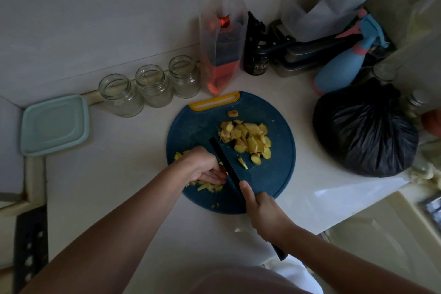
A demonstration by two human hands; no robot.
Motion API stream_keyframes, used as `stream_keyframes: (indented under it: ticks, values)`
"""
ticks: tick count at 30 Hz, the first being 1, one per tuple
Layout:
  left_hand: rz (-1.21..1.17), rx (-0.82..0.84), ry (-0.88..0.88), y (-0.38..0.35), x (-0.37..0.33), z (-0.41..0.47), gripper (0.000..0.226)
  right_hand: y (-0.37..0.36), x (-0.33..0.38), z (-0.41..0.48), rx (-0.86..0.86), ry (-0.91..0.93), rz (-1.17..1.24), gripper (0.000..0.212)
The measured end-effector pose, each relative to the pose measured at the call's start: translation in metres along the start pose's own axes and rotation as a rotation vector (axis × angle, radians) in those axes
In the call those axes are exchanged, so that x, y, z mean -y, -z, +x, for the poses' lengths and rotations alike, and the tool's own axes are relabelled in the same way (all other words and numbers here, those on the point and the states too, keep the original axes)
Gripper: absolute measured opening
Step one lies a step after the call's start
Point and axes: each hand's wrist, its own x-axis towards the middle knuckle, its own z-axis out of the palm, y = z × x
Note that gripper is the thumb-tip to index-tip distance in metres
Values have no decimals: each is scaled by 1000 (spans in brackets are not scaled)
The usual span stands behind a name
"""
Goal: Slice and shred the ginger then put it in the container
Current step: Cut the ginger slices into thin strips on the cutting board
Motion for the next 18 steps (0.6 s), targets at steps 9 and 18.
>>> stream_keyframes:
  ticks: [9,18]
  values:
    - [15,23,-2,1,0,5,19,17,12,6,106,-56,-126,59]
    - [9,48,0,3,-1,5,19,17,5,16,176,-152,-6,69]
